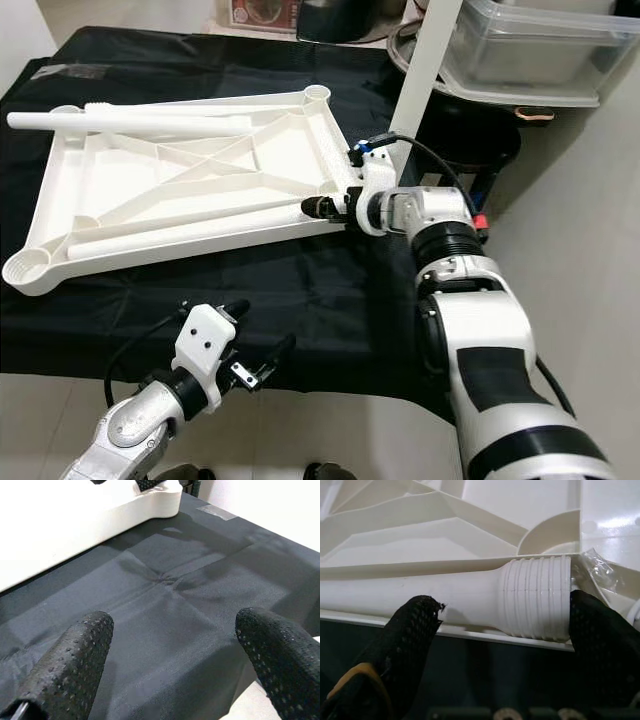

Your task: Building children table

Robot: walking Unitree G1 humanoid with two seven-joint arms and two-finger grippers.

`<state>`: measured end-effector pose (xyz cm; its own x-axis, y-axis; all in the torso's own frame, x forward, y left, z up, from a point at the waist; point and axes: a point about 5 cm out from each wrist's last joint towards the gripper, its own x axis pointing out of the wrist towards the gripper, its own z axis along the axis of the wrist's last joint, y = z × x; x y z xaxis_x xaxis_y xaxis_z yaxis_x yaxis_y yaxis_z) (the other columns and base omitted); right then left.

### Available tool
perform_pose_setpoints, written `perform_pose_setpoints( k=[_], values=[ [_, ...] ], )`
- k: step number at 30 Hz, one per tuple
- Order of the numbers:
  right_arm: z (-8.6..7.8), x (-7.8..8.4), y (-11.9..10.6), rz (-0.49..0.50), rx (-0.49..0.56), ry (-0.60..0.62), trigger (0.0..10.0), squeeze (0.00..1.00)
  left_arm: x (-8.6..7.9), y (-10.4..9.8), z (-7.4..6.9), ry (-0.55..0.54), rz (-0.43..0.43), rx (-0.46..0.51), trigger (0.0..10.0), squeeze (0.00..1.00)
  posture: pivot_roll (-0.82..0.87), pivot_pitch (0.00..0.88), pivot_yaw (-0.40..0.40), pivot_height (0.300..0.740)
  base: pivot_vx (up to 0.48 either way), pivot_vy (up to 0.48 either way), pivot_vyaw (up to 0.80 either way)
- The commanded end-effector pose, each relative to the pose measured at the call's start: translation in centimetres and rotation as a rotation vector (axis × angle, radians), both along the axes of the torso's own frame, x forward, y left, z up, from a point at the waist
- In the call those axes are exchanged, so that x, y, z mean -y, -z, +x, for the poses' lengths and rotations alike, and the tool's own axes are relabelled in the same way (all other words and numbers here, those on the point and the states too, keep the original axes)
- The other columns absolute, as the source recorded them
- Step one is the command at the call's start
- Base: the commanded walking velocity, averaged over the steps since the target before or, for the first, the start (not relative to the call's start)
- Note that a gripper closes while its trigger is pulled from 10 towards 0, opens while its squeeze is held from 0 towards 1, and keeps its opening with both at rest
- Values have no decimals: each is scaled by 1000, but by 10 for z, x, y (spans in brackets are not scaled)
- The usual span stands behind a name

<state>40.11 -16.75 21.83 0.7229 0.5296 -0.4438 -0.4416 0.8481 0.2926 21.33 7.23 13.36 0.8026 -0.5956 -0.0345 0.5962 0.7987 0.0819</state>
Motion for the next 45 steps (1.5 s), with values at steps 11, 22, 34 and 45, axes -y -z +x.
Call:
perform_pose_setpoints(
  k=[11, 22, 34, 45],
  values=[
    [0, 11, -8, 28, 53, -53, 10000, 0, -1, 4, -4, 2, 17, -25, 10000, 0, 133, 181, -96, 740, 0, 0, 0],
    [0, 10, -25, 82, 146, -140, 10000, 0, -2, 4, -3, -4, 18, -26, 10000, 0, 135, 193, -98, 740, 0, 0, 0],
    [-4, 4, -49, 134, 241, -321, 10000, 0, -3, 3, -1, -11, 20, -23, 10000, 0, 132, 194, -96, 740, 0, 0, 0],
    [-7, 4, -54, 110, 264, -403, 10000, 0, -3, 4, 1, -17, 19, -23, 10000, 0, 126, 194, -98, 740, 0, 0, 0]
  ],
)
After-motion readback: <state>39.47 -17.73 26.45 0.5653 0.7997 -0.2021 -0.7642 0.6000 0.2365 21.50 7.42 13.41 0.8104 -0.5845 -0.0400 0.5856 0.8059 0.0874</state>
